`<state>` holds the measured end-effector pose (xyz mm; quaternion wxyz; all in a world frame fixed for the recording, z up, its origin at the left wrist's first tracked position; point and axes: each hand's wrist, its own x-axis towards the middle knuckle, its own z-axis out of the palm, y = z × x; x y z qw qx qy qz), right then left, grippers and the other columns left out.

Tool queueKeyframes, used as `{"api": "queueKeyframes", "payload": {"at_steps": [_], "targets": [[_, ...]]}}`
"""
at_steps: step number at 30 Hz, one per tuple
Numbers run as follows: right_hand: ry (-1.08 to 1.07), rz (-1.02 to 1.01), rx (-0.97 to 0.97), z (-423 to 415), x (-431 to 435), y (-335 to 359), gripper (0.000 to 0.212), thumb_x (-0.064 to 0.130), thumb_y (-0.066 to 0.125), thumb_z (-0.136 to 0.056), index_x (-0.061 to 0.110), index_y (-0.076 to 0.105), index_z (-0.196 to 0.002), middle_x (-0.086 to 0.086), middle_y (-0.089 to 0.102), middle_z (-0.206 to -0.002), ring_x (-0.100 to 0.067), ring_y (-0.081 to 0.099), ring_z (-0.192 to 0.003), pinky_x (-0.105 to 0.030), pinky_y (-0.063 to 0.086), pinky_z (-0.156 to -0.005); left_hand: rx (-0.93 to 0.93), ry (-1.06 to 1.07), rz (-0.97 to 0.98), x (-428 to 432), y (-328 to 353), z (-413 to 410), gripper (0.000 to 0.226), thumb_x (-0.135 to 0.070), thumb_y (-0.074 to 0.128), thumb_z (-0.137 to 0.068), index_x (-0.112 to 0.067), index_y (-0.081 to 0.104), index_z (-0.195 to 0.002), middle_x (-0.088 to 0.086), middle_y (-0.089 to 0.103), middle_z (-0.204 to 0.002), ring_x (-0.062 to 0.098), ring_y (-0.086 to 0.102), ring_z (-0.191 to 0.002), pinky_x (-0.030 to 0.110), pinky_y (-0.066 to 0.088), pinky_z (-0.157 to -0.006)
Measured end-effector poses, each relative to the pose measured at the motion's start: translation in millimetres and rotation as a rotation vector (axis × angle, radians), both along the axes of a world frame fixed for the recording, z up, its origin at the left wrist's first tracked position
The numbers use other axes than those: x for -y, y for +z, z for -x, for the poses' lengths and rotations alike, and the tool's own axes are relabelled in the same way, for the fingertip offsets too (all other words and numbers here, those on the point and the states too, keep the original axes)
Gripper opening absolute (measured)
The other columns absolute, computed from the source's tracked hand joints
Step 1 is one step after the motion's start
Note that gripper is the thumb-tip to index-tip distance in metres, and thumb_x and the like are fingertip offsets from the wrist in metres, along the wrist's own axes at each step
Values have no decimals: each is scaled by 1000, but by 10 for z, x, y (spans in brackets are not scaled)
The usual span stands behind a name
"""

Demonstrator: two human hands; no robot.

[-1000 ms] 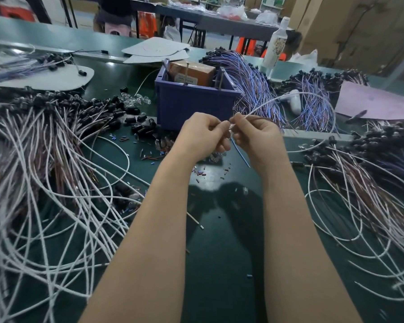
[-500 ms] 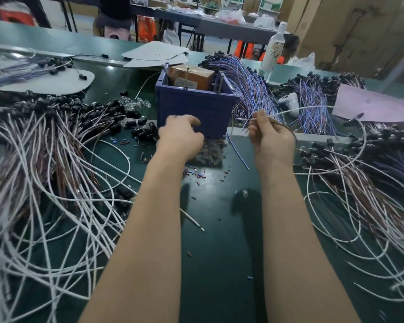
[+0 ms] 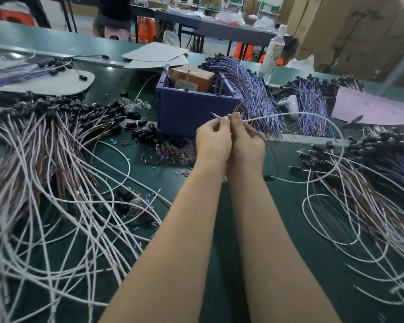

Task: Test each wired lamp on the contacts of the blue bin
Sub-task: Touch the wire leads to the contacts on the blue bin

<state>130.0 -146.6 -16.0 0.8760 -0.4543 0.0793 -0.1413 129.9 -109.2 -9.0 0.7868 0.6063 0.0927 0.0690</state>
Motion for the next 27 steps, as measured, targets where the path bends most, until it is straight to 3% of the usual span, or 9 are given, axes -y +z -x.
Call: {"api": "queueKeyframes", "payload": {"at_steps": [3, 7, 8, 10, 12, 16, 20, 23, 27], "targets": [[138, 276, -122, 91, 12, 87, 25, 16, 56, -95, 7, 61, -72, -2, 61, -60, -10, 56, -51, -19, 48, -49, 3, 107, 81, -83, -42, -51, 26, -15, 49, -98, -15, 62, -75, 2, 62, -70, 15, 57, -62, 27, 51, -60], [522, 867, -151, 321, 167, 376, 24, 15, 50, -98, 5, 57, -78, -6, 55, -61, -11, 51, -46, -19, 50, -47, 17, 226, 83, -293, -92, -157, 31, -16, 45, -99, -17, 55, -70, 1, 58, -68, 16, 54, -63, 31, 46, -66], [466, 981, -47, 354, 194, 469, 21, 14, 51, -97, 6, 60, -79, -4, 58, -59, -9, 53, -44, -18, 50, -47, 30, 243, 39, -346, -98, -181, 31, -16, 44, -100, -18, 54, -70, 0, 58, -68, 15, 55, -65, 31, 46, -68], [121, 1171, 219, 353, 199, 640, 16, 16, 54, -95, 13, 64, -83, 4, 64, -63, -4, 59, -51, -18, 52, -54, 52, 257, -57, -415, -96, -211, 31, -17, 41, -101, -19, 53, -73, -4, 59, -67, 9, 56, -63, 27, 45, -65], [-154, 1284, 370, 260, 138, 725, 15, 18, 53, -95, 16, 68, -95, 6, 69, -82, -5, 65, -74, -23, 54, -72, 80, 255, -141, -450, -84, -236, 29, -18, 39, -101, -18, 55, -77, -5, 58, -68, 7, 55, -63, 24, 44, -65], [8, 1655, 186, -26, 22, 484, 27, 22, 46, -99, 12, 68, -112, -5, 68, -113, -20, 59, -104, -24, 40, -85, 155, 217, -293, -475, -49, -262, 22, -16, 42, -100, -12, 58, -85, -3, 58, -72, 14, 54, -71, 31, 47, -75], [167, 1557, 82, -132, -23, 185, 29, 25, 45, -99, 8, 69, -99, -13, 68, -99, -26, 57, -89, -27, 30, -65, 161, 207, -328, -515, -70, -271, 22, -16, 46, -98, -15, 63, -84, -1, 59, -72, 17, 54, -73, 31, 46, -73], [122, 1423, 78, -184, -44, 118, 28, 24, 49, -98, 8, 71, -92, -11, 69, -87, -22, 54, -79, -25, 29, -62, 133, 173, -273, -524, -81, -257, 20, -18, 51, -97, -13, 67, -87, 2, 62, -74, 17, 56, -73, 30, 46, -69], [96, 1295, 30, -205, -73, 74, 36, 20, 50, -97, 12, 59, -63, 3, 49, -55, -17, 42, -61, -26, 28, -53, 102, 110, -372, -518, -67, -230, 16, -17, 54, -94, -9, 69, -93, 7, 69, -88, 23, 64, -86, 37, 53, -82]]}}
